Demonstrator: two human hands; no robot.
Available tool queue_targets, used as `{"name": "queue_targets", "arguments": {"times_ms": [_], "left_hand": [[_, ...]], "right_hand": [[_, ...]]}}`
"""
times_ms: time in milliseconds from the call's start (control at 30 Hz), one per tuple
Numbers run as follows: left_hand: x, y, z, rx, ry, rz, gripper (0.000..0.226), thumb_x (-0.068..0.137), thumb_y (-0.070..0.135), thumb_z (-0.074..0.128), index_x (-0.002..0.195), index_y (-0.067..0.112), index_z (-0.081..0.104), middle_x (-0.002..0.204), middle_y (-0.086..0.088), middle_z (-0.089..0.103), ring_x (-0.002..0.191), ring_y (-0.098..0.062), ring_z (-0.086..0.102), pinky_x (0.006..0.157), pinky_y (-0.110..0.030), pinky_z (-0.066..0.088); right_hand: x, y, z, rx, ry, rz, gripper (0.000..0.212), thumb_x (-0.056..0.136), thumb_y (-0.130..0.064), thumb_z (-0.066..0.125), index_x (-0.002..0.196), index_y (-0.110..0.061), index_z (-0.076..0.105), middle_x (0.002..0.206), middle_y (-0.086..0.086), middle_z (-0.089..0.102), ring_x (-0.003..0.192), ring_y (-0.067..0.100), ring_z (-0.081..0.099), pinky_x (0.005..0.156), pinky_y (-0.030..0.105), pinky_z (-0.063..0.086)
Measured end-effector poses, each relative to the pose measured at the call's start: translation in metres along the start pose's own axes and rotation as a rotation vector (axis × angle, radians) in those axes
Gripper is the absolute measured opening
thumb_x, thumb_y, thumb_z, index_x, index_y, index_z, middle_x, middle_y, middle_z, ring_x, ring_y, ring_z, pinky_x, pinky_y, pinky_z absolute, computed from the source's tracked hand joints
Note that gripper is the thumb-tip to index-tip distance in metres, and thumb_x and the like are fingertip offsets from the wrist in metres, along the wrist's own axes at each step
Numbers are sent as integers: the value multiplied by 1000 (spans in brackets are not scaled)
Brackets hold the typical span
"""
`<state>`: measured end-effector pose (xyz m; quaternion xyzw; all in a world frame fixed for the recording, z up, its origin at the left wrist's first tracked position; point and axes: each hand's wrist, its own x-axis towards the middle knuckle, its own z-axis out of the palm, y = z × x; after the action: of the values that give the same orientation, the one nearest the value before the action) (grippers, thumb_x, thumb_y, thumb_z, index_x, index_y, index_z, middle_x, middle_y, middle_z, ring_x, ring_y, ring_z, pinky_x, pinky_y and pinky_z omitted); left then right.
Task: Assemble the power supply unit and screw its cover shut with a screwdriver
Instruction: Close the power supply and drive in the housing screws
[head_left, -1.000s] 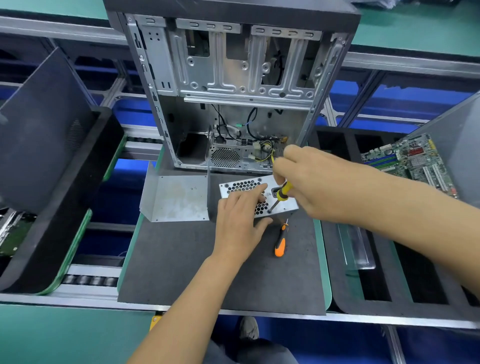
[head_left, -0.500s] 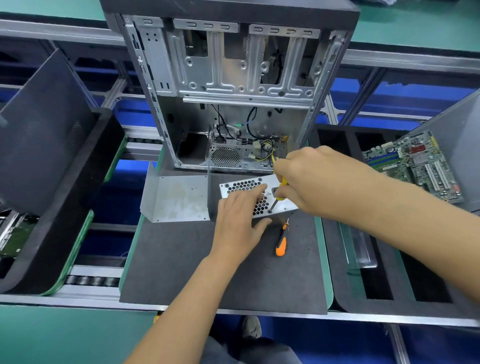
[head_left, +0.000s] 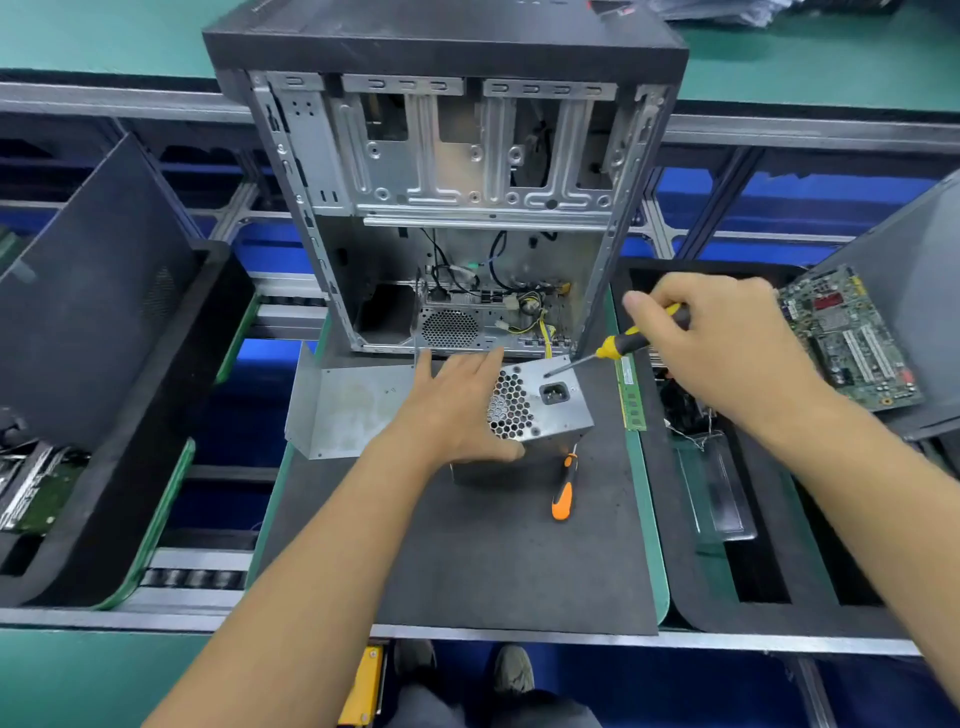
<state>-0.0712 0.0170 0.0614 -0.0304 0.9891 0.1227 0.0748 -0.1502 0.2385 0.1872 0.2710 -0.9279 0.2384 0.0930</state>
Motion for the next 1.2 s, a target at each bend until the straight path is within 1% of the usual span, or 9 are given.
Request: {"name": "queue_targets", "arguments": {"times_ms": [100, 233, 367, 500, 633, 800, 867, 967, 1200], "left_hand": [[6, 5, -7, 1, -43, 3, 111, 60, 66, 74, 149, 16, 31, 135, -3, 47, 128, -28, 42, 109, -47, 35], [-17, 14, 4, 65, 163, 67, 101, 53, 57, 77, 140, 18, 42, 122, 0, 47, 112, -26, 45, 93, -43, 39], [-52, 12, 41, 212, 448, 200, 86, 45, 40, 91, 118, 14, 53, 113, -6, 57, 94, -31, 55, 76, -42, 41], [-75, 4, 83, 257, 490, 192, 96, 44, 37, 99, 123, 16, 49, 121, -9, 54, 101, -31, 51, 84, -48, 37], [-92, 3, 113, 252, 454, 104, 102, 44, 8, 93, 134, 21, 48, 118, -9, 52, 97, -30, 49, 82, -46, 34], [-96, 4, 120, 160, 470, 107, 84, 53, 9, 90, 127, 23, 52, 115, -5, 49, 95, -27, 48, 78, -42, 33], [-97, 3, 118, 105, 485, 123, 72, 65, 29, 90, 127, 24, 53, 116, -3, 53, 100, -25, 49, 81, -42, 34], [-105, -3, 111, 43, 527, 111, 51, 88, 52, 64, 131, 26, 53, 122, -2, 58, 109, -23, 50, 91, -41, 35], [-110, -60, 91, -523, 653, -391, 18, 101, 16, 54, 116, 18, 63, 105, 14, 59, 102, -6, 49, 92, -22, 40]], "right_hand": [[-26, 45, 30, 287, -31, 418, 29, 95, -44, 59, 79, -21, 69, 65, 1, 67, 68, 24, 62, 69, 35, 46], [-86, 94, 86, 875, -24, 983, 25, 100, -22, 58, 105, 0, 69, 74, 4, 65, 68, 16, 57, 59, 24, 46], [-123, 99, 126, 1107, 145, 1190, 17, 95, -4, 63, 106, 9, 64, 73, 7, 64, 60, 10, 59, 55, 15, 52], [-132, 80, 156, 838, 136, 1137, 9, 89, -9, 70, 95, -5, 66, 84, 7, 70, 79, 20, 68, 82, 33, 54], [-134, 67, 169, 324, -32, 858, 19, 83, -11, 70, 78, -15, 52, 88, -1, 50, 80, 25, 52, 69, 33, 32], [-127, 62, 180, -32, -178, 728, 17, 86, -29, 69, 83, -16, 58, 95, 7, 56, 94, 37, 52, 78, 41, 40], [-125, 58, 183, -66, -116, 712, 28, 85, -39, 72, 84, -14, 60, 95, 11, 55, 95, 38, 50, 78, 42, 38], [-120, 49, 189, -78, -148, 666, 44, 77, -50, 76, 91, -12, 59, 97, 12, 51, 94, 37, 50, 78, 43, 39], [-113, 51, 192, 157, -178, 640, 30, 80, -13, 73, 102, -10, 54, 101, 13, 47, 87, 21, 37, 76, 40, 41]]}}
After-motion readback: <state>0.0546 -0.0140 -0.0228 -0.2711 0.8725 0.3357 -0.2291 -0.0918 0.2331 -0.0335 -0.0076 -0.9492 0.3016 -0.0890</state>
